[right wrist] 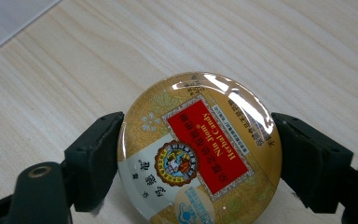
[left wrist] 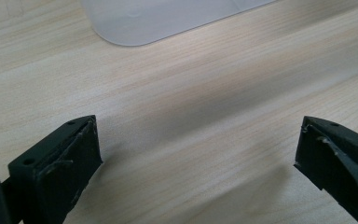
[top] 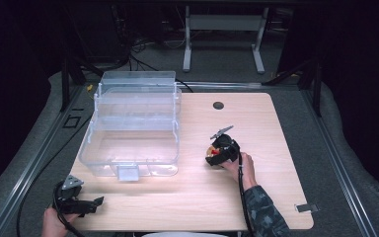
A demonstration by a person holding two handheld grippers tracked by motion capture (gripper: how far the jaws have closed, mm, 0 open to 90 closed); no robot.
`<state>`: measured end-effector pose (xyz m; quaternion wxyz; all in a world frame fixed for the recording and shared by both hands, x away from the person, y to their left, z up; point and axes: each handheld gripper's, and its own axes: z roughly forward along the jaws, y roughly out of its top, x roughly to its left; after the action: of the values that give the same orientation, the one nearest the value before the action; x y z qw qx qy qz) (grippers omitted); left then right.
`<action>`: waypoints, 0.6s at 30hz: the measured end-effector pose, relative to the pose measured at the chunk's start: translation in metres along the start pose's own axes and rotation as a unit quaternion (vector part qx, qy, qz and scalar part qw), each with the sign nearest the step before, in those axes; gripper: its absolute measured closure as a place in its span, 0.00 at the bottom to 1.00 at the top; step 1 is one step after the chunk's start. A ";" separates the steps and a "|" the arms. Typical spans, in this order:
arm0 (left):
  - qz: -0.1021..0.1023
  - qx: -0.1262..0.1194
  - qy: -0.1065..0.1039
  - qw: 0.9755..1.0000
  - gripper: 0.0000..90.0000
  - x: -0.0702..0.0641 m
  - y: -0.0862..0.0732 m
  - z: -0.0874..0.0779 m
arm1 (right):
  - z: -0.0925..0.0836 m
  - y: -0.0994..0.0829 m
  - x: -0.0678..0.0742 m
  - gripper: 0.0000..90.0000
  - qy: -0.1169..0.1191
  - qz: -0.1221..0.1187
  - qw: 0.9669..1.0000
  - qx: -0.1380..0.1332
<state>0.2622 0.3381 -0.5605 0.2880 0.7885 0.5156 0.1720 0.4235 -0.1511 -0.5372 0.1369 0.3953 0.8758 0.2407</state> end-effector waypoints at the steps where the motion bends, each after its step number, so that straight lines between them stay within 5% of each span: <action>1: 0.000 -0.001 0.000 1.000 0.00 0.000 0.000 0.000 | 0.000 0.000 -0.002 0.22 0.020 0.002 1.000 -0.008; 18: 0.003 0.002 0.004 1.000 0.00 -0.001 0.002 -0.003 | -0.028 -0.009 -0.008 0.22 0.002 0.009 1.000 -0.021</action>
<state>0.2617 0.3375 -0.5571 0.2840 0.7900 0.5144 0.1751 0.4112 -0.1706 -0.5182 0.1415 0.3995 0.8675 0.2605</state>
